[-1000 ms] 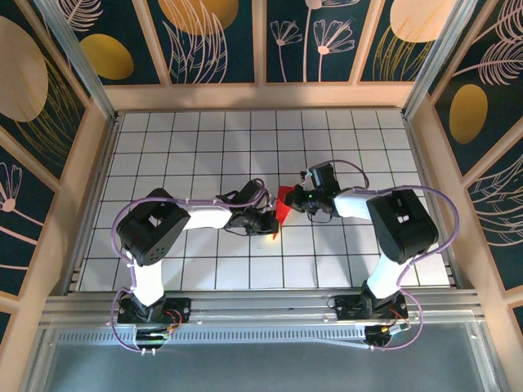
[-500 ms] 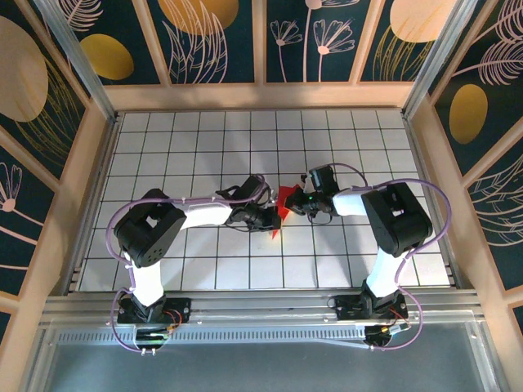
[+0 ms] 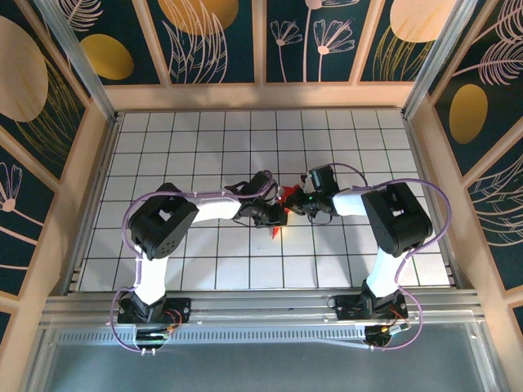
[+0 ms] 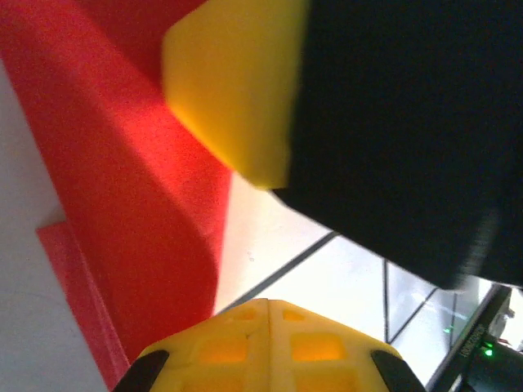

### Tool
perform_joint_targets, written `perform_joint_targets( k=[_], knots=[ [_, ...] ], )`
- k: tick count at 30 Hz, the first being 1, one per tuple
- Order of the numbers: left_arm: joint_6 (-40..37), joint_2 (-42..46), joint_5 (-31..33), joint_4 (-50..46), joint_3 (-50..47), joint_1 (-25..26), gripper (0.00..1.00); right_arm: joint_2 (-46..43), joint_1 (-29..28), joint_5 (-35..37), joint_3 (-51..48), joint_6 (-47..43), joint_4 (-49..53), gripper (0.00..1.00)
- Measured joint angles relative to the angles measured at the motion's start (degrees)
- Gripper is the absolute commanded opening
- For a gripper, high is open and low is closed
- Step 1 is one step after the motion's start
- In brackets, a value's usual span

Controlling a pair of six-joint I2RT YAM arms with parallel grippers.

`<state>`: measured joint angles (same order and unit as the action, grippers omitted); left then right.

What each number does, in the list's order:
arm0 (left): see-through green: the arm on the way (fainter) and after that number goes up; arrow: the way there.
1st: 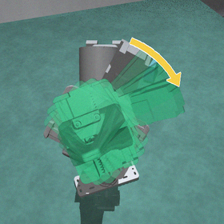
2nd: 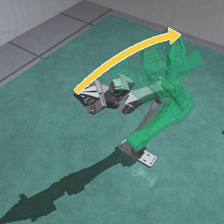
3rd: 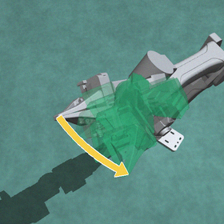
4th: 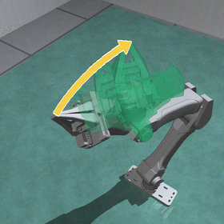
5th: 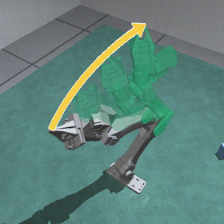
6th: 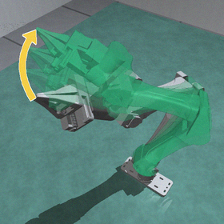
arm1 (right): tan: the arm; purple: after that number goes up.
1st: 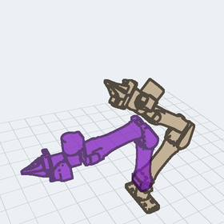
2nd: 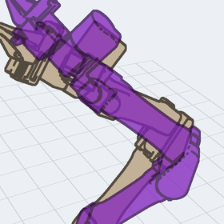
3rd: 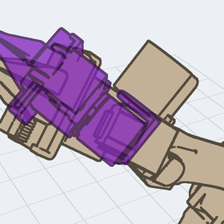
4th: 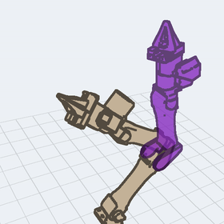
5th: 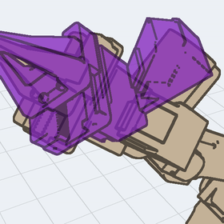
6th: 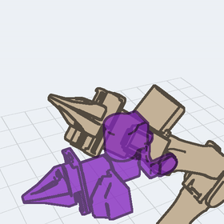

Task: Fold a paper plane with a square sheet of paper (fold left side to right side)
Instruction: Fold the wing for the fifth time at the center of the table.

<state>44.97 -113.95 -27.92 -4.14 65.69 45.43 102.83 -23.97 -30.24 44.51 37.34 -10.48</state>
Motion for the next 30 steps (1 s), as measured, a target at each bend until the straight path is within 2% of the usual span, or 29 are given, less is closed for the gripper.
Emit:
perform_joint_targets(
  k=[17, 27, 30],
  knots=[
    [-1.6, 2.1, 0.5, 6.1, -6.5, -0.1, 0.0, 0.1, 0.0, 0.1, 0.5, -1.5, 1.2, 0.0],
    [-4.8, 6.2, 1.4, 3.1, -10.0, -0.2, 0.0, 0.3, 0.0, 0.4, 2.9, -3.1, 5.3, 0.0],
    [-5.8, 8.0, 1.2, 0.9, -10.8, -0.2, 0.01, 0.3, 0.2, 2.2, 5.9, -4.6, 8.8, 0.1]
  ],
)
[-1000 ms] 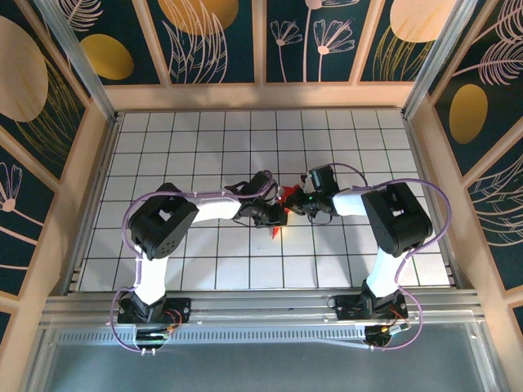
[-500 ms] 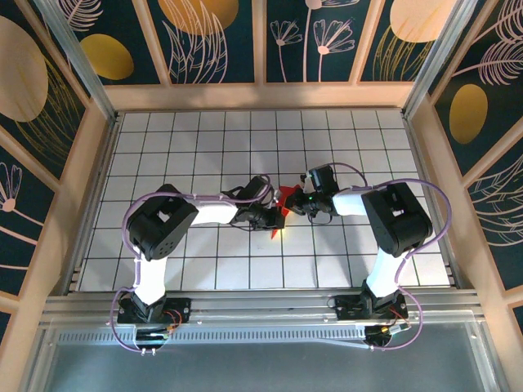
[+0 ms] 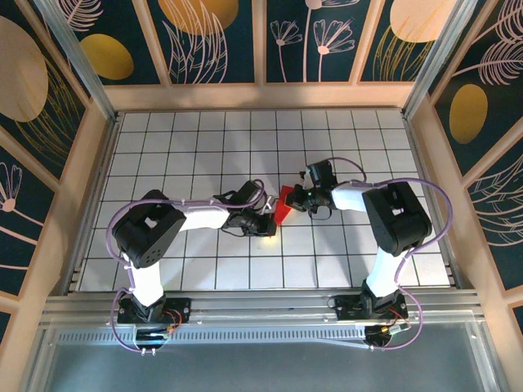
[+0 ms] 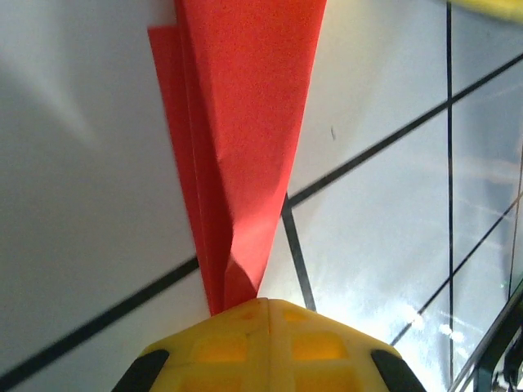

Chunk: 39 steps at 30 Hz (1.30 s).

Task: Fold a paper plane with a square sheet of paper (fold left side to right side)
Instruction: Fold the wing for the fifth time at the center of the table, then turn over the paper plane at the center of the table.

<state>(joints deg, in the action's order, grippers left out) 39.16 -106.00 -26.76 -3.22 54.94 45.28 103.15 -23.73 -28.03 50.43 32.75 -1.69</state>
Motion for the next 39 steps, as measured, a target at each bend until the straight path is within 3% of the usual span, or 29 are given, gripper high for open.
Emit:
perform_joint_targets(
  k=[7, 10, 19, 29, 39],
  knots=[
    [-1.0, 8.8, -1.9, 0.2, -2.9, -2.5, 0.1, -3.4, 0.4, 6.3, 7.6, -3.6, 6.1, 0.4],
    [-0.6, 13.5, -0.6, 1.2, -4.3, -4.9, 0.22, -7.1, -0.8, 11.9, 9.1, -4.1, 9.5, 0.53],
    [2.4, 25.8, 17.2, 3.5, -10.2, -8.6, 0.5, -10.0, -12.5, 29.1, 13.4, 5.4, 22.6, 0.72],
    [3.6, 36.4, 36.5, 2.4, -18.0, -8.6, 0.63, 6.8, -20.9, 46.5, 33.9, 20.2, 45.7, 0.67],
    [3.5, 40.5, 42.8, 1.9, -21.9, -8.6, 0.65, 17.0, -23.9, 51.1, 40.8, 24.5, 56.9, 0.53]
  ],
)
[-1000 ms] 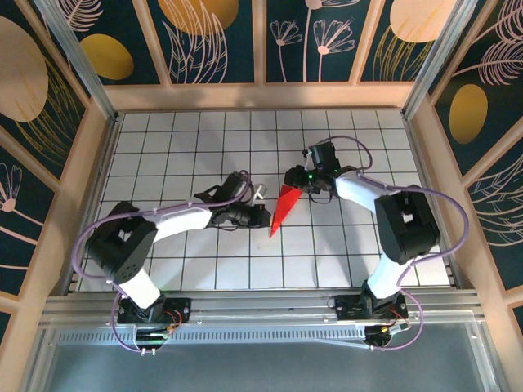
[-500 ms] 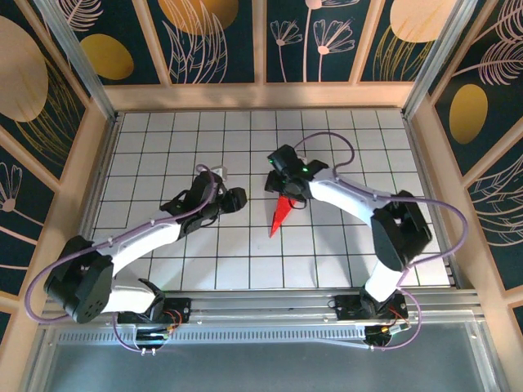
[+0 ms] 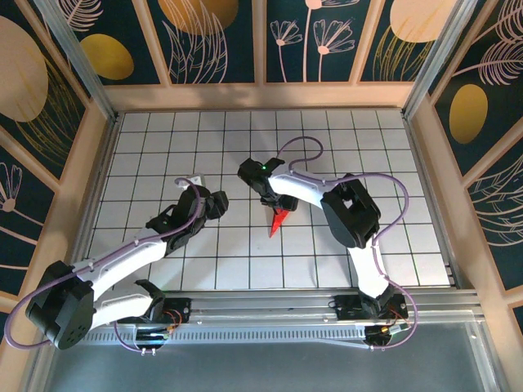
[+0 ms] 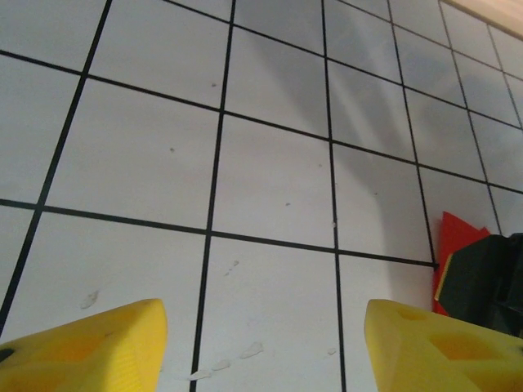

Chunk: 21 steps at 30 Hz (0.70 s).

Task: Fold a paper plane with a square sheet of paper (fold left side to right side)
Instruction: Turn over the paper plane at the center of the table.

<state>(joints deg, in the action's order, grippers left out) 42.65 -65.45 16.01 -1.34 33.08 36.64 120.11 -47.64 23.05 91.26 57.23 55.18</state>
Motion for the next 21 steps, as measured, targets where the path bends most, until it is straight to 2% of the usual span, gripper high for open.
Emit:
perform_joint_targets(
  k=[12, 21],
  knots=[
    [-0.6, 0.0, 1.0, -0.2, -0.5, 0.0, 0.66, 1.6, -0.9, 0.1, 2.5, 1.5, 2.9, 0.3],
    [-0.6, 0.0, 1.0, -0.6, -0.5, 0.0, 0.67, 1.5, -1.8, 0.7, 2.6, 3.0, 3.7, 0.07]
  ],
)
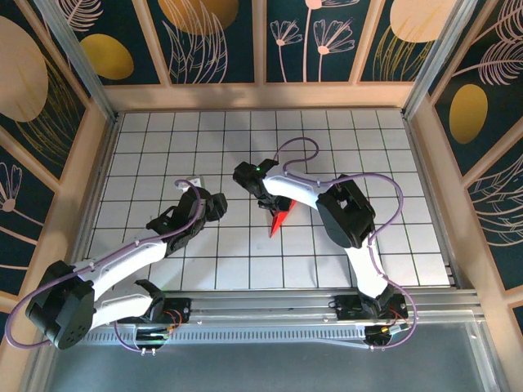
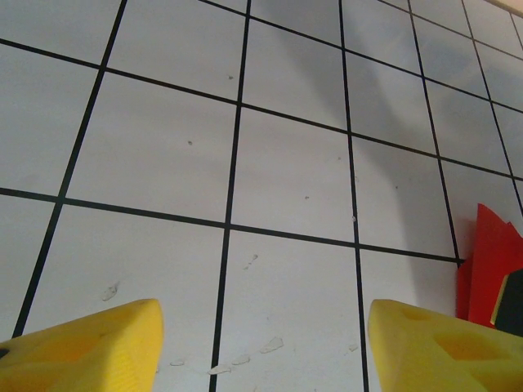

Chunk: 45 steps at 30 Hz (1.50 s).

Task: Fold a paper plane with a square sheet of paper (fold left side to right side)
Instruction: Turn over the paper plane at the center of the table.

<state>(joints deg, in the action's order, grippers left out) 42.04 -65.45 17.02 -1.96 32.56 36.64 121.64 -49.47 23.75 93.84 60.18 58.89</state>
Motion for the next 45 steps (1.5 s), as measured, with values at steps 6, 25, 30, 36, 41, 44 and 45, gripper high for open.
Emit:
perform_joint_targets(
  k=[6, 25, 30, 36, 41, 44, 45],
  knots=[
    [0.1, 0.0, -0.7, -0.7, 0.0, 0.0, 0.68, -2.6, -0.3, 0.2, -3.4, 1.1, -0.4, 0.0],
    [8.0, 3.5, -7.6, -0.9, 0.2, 0.0, 0.74, -29.9, -0.8, 3.7, -22.6, -6.1, -16.8, 0.0],
    [10.0, 5.3, -7.6, -1.0, 0.8, 0.0, 0.75, -42.2, 1.6, -1.1, -34.5, -15.1, -29.7, 0.0],
    [12.6, 7.0, -7.6, -0.8, 0.9, 0.0, 0.76, -57.8, 13.4, -16.3, -48.4, -22.5, -44.3, 0.0],
    [14.1, 7.0, -7.6, -0.4, 0.9, 0.0, 0.77, -65.2, 22.8, -30.8, -57.1, -25.0, -54.3, 0.0],
    [14.7, 6.9, -7.6, -0.2, 0.9, 0.0, 0.77, -66.7, 27.3, -39.8, -61.8, -25.3, -60.7, 0.0],
    [14.8, 6.9, -7.6, -0.1, 0.9, 0.0, 0.77, -66.8, 28.6, -43.1, -63.5, -25.2, -63.3, 0.0]
  ],
)
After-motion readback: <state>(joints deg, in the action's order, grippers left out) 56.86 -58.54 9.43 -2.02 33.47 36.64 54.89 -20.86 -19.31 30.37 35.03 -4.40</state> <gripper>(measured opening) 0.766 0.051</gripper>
